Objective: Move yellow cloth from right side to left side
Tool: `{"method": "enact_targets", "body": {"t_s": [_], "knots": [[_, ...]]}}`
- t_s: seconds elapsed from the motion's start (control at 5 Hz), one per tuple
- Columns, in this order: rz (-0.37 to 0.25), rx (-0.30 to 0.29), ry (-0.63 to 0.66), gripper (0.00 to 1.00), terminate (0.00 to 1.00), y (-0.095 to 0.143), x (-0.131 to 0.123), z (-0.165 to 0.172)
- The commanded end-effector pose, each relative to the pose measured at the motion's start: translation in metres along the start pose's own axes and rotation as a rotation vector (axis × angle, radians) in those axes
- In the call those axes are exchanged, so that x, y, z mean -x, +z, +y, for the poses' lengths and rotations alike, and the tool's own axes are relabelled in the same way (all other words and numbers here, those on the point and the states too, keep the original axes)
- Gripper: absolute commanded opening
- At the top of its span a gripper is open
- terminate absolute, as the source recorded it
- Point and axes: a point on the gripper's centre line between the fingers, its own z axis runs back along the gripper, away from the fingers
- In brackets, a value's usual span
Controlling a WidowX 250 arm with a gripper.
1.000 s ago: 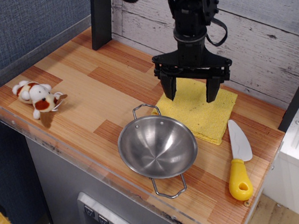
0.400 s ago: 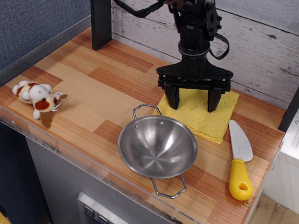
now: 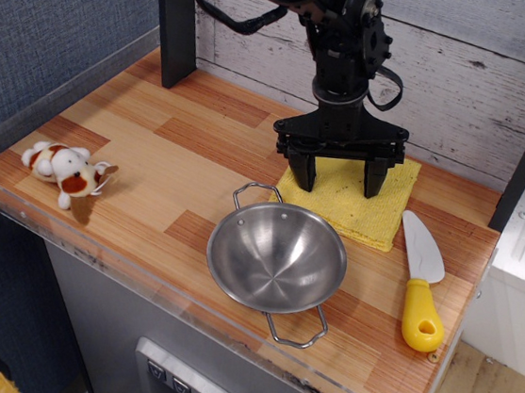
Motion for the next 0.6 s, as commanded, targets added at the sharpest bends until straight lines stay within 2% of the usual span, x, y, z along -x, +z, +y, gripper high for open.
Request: {"method": "enact_targets", "body": {"t_s": [0.0,0.4], "knots": [[-0.008,-0.058,0.075,1.0,0.0,0.008,-0.002,0.039],[0.006,-0.103,0.119,1.0,0.0,0.004,-0.003,0.07]]}}
